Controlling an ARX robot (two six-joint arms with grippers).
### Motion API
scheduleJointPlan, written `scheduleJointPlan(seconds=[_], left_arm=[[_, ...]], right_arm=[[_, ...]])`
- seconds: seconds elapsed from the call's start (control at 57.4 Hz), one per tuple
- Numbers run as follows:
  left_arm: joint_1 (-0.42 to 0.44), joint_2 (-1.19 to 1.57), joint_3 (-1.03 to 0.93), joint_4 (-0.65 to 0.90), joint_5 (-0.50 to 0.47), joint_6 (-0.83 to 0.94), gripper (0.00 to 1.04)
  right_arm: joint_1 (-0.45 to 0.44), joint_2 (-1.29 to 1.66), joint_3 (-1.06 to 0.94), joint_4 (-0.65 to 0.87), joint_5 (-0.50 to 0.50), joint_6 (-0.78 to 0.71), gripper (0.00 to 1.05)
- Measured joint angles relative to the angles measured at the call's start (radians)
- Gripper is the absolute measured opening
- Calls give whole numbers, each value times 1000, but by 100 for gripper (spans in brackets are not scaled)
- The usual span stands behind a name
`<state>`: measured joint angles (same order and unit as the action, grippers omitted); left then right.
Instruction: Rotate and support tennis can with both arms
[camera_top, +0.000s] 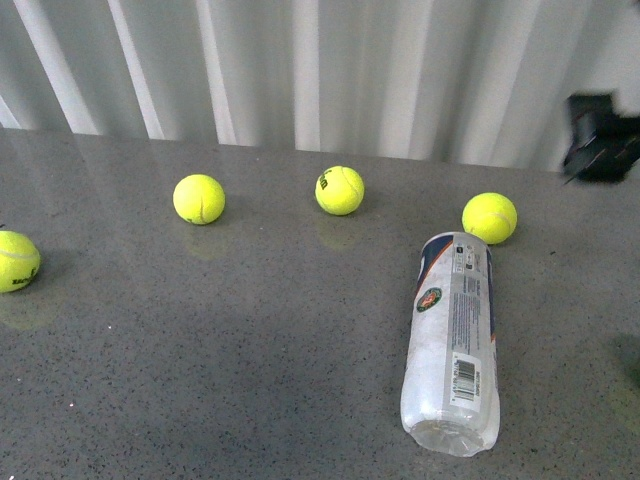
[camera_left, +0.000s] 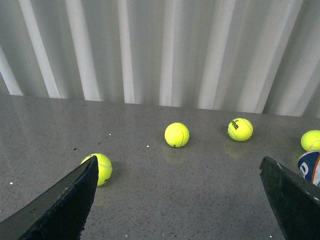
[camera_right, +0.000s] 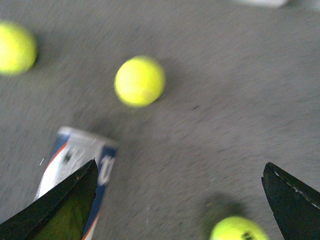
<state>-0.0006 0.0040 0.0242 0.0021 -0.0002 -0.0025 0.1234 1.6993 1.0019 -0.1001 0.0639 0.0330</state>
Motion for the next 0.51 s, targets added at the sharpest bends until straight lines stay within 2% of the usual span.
scheduleJointPlan(seconds=[0.122,0.279,0.505], left_arm=[[0,0,0,0,0,0,98],[0,0,0,0,0,0,98],[0,0,0,0,0,0,98]], right_arm=[[122,130,-3,-3,-40,-4,98],[154,243,-2,62,-81,70,98],[162,312,43,64,-119,146,98]])
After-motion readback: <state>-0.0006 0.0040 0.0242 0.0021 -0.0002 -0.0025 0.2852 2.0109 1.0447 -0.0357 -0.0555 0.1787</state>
